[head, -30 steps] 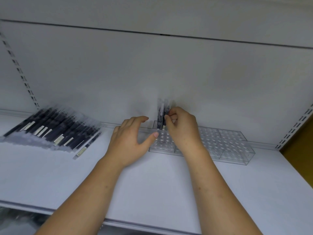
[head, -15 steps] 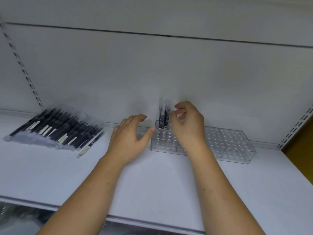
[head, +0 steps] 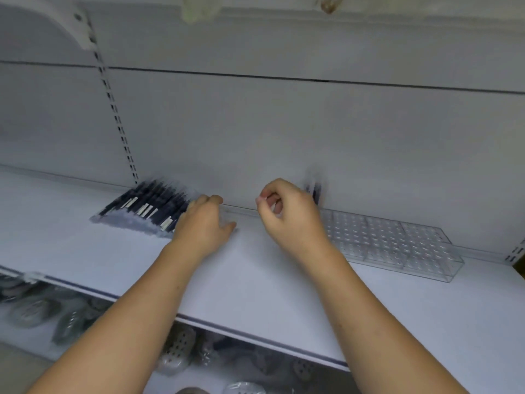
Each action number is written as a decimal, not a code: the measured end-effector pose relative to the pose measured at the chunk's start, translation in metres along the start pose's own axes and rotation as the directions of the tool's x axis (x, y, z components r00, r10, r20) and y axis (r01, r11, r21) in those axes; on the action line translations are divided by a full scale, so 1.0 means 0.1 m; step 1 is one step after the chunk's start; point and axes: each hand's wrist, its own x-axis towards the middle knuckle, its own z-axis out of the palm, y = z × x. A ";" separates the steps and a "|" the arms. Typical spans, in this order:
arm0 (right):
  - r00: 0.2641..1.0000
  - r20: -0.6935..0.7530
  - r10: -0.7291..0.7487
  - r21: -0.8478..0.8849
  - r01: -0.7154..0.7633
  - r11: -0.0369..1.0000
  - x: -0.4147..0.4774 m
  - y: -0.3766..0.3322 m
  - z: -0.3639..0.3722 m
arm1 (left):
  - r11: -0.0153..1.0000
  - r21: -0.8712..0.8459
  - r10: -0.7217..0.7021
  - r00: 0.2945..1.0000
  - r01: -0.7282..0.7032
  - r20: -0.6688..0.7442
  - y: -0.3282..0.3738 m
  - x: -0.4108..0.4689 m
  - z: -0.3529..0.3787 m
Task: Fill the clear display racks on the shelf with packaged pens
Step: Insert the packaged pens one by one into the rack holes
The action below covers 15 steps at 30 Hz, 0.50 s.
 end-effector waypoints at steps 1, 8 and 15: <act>0.999 0.033 -0.012 -0.006 0.012 1.000 -0.01 -0.03 0.08 | 0.999 0.040 -0.017 1.000 0.016 0.013 -0.06 0.01 -0.04; 0.989 0.142 -0.031 -0.018 0.034 0.999 -0.11 -0.10 0.53 | 0.968 0.248 -0.087 0.982 0.044 0.169 -0.28 0.07 -0.25; 0.990 0.140 -0.033 -0.073 0.044 0.996 -0.11 -0.08 0.57 | 0.959 0.279 -0.119 0.966 0.052 0.229 -0.25 0.12 -0.30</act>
